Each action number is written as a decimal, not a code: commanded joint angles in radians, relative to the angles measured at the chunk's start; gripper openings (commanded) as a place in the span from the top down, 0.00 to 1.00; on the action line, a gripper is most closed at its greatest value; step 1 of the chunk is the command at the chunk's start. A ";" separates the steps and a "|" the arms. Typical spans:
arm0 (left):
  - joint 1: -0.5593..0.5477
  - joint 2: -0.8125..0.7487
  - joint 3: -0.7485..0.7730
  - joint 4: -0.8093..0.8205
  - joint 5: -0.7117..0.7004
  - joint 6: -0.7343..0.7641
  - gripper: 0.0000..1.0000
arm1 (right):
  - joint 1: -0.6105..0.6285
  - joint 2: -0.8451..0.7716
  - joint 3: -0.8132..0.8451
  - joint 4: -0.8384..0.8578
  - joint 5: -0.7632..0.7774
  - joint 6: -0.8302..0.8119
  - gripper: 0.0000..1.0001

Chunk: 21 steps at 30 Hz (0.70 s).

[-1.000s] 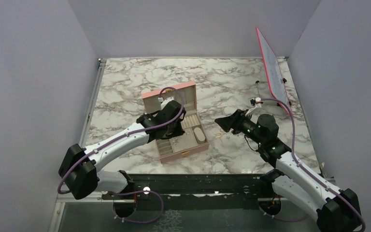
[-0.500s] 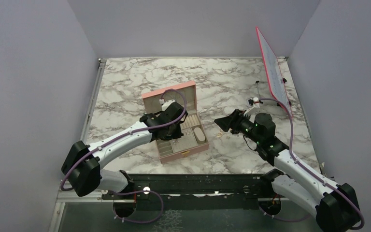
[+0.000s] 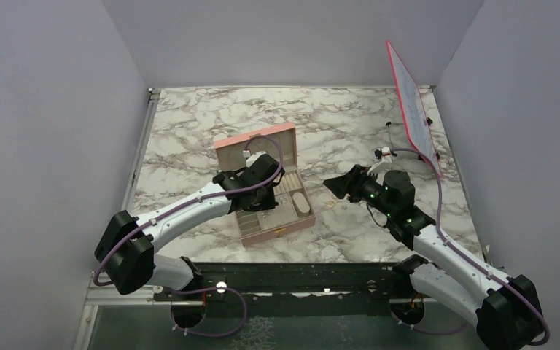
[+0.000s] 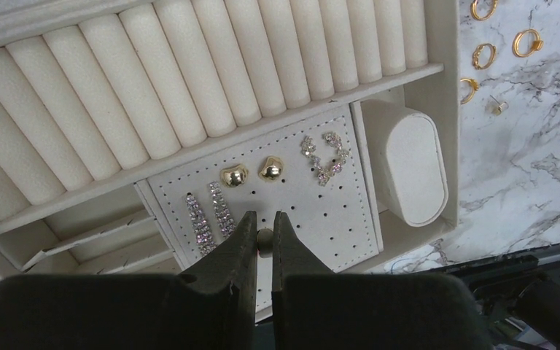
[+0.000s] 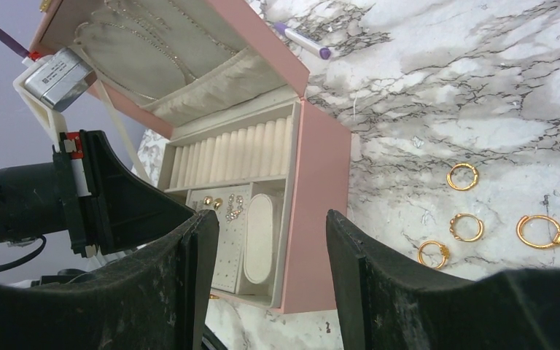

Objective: Organize the mixed jewelry

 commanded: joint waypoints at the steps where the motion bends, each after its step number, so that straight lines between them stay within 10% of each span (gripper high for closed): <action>1: -0.006 0.006 -0.001 0.021 0.023 0.008 1.00 | 0.004 0.004 -0.005 -0.017 0.034 0.010 0.40; 21: -0.006 0.016 -0.023 0.025 -0.018 -0.003 1.00 | 0.004 0.012 -0.004 -0.018 0.040 0.010 0.40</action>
